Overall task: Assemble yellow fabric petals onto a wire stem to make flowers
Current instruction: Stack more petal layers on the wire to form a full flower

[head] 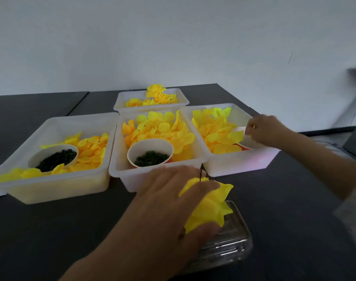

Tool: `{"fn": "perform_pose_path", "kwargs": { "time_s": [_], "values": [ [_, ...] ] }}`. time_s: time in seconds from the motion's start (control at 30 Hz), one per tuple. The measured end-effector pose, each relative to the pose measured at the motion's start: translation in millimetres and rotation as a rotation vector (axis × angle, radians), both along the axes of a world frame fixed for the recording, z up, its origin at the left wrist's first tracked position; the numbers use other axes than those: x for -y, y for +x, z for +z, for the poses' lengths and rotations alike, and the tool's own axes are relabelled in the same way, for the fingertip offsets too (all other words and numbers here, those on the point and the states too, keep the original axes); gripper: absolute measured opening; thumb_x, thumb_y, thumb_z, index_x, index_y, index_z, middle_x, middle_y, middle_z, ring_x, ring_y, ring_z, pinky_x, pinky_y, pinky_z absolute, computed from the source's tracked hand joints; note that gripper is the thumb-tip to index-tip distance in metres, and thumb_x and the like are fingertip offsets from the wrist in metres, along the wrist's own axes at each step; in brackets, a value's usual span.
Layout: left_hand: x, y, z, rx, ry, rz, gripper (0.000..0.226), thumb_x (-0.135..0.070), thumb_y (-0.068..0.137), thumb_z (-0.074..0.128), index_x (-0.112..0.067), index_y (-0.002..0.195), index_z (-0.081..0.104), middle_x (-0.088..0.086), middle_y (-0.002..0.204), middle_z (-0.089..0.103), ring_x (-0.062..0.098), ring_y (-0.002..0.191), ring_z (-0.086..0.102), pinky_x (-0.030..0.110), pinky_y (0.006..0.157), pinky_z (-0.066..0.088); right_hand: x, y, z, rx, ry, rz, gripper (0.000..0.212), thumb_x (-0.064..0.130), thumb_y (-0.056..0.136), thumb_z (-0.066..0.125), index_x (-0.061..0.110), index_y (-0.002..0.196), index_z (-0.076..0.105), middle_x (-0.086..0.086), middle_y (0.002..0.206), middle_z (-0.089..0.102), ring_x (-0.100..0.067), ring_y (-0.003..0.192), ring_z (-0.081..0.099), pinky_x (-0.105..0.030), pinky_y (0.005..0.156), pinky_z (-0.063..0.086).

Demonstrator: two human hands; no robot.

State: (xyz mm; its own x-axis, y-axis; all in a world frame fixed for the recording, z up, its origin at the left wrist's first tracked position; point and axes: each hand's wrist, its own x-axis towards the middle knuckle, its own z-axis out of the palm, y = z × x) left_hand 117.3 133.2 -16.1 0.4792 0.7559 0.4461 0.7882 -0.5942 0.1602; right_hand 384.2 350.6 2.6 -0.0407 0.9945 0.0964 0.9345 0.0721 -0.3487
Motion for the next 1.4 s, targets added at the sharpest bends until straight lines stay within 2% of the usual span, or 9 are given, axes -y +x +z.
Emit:
{"fn": "perform_pose_path", "kwargs": {
  "time_s": [0.07, 0.2, 0.43, 0.57, 0.67, 0.73, 0.97, 1.17, 1.4],
  "values": [
    [-2, 2, -11, -0.108, 0.009, -0.015, 0.054, -0.065, 0.090, 0.034, -0.037, 0.136, 0.045, -0.013, 0.136, 0.054, 0.013, 0.128, 0.050, 0.035, 0.104, 0.038, -20, 0, -20, 0.188, -0.173, 0.073, 0.033, 0.027, 0.102, 0.041, 0.015, 0.123, 0.062, -0.006, 0.137, 0.054, -0.024, 0.116, 0.053, -0.025, 0.090, 0.037],
    [-6, 0, -27, -0.169, 0.014, -0.007, 0.060, -0.063, 0.096, 0.022, -0.029, 0.144, 0.036, -0.012, 0.143, 0.051, 0.010, 0.133, 0.047, 0.050, 0.100, 0.046, -44, 1, -30, 0.298, -0.348, 0.252, 0.025, 0.031, 0.102, 0.039, 0.023, 0.116, 0.058, -0.004, 0.124, 0.060, -0.019, 0.103, 0.051, -0.027, 0.094, 0.034],
    [-7, 0, -37, -0.129, 0.087, 0.020, 0.063, -0.062, 0.090, 0.039, -0.031, 0.145, 0.033, -0.016, 0.147, 0.045, 0.007, 0.138, 0.039, 0.054, 0.101, 0.044, -57, 8, -40, 0.375, -0.218, 0.307, 0.027, 0.024, 0.098, 0.048, 0.023, 0.122, 0.061, -0.001, 0.119, 0.062, -0.023, 0.112, 0.055, -0.038, 0.101, 0.040],
    [-7, 0, -38, -0.139, 0.083, 0.028, 0.064, -0.062, 0.088, 0.042, -0.032, 0.144, 0.036, -0.016, 0.147, 0.045, 0.007, 0.138, 0.039, 0.053, 0.101, 0.044, -55, 10, -35, 0.239, -0.195, 0.356, 0.017, 0.016, 0.096, 0.052, 0.017, 0.107, 0.064, 0.001, 0.104, 0.064, -0.025, 0.102, 0.057, -0.037, 0.092, 0.043],
    [-6, 0, -39, -0.152, 0.059, 0.031, 0.065, -0.063, 0.087, 0.042, -0.032, 0.144, 0.038, -0.017, 0.148, 0.043, 0.007, 0.139, 0.038, 0.054, 0.101, 0.043, -56, 14, -23, 0.218, -0.191, 0.214, 0.024, 0.022, 0.094, 0.055, 0.026, 0.071, 0.059, 0.008, 0.073, 0.052, -0.021, 0.077, 0.053, -0.027, 0.064, 0.037],
    [-5, 0, -40, -0.150, 0.056, 0.033, 0.065, -0.063, 0.087, 0.042, -0.032, 0.144, 0.039, -0.016, 0.148, 0.043, 0.008, 0.139, 0.039, 0.055, 0.101, 0.043, -56, 16, -16, 0.249, -0.167, 0.157, 0.028, 0.021, 0.089, 0.058, 0.025, 0.062, 0.052, 0.004, 0.074, 0.051, -0.022, 0.074, 0.052, -0.027, 0.058, 0.034],
    [-5, 1, -39, -0.132, 0.056, 0.032, 0.064, -0.061, 0.086, 0.042, -0.032, 0.143, 0.043, -0.017, 0.147, 0.045, 0.007, 0.138, 0.040, 0.055, 0.100, 0.043, -38, 21, -2, 0.177, -0.041, 0.128, 0.028, 0.007, 0.088, 0.043, 0.009, 0.060, 0.041, -0.007, 0.061, 0.042, -0.022, 0.063, 0.036, -0.030, 0.055, 0.028],
    [-4, 4, -42, -0.078, 0.046, 0.038, 0.065, -0.060, 0.084, 0.046, -0.034, 0.143, 0.039, -0.018, 0.148, 0.043, 0.006, 0.139, 0.038, 0.054, 0.103, 0.040, -1, 8, 17, 0.253, 0.281, 0.032, 0.021, 0.021, 0.093, 0.048, 0.021, 0.085, 0.068, -0.010, 0.088, 0.062, -0.036, 0.078, 0.055, -0.034, 0.067, 0.044],
    [-3, 3, -42, -0.119, 0.028, 0.049, 0.064, -0.061, 0.087, 0.040, -0.034, 0.145, 0.037, -0.017, 0.149, 0.041, 0.007, 0.140, 0.037, 0.054, 0.101, 0.042, 106, -59, 34, -0.037, 0.703, 0.535, 0.011, 0.014, 0.086, 0.063, 0.020, 0.078, 0.066, 0.009, 0.076, 0.061, 0.005, 0.058, 0.043, -0.029, 0.057, 0.040]
  ]
}}
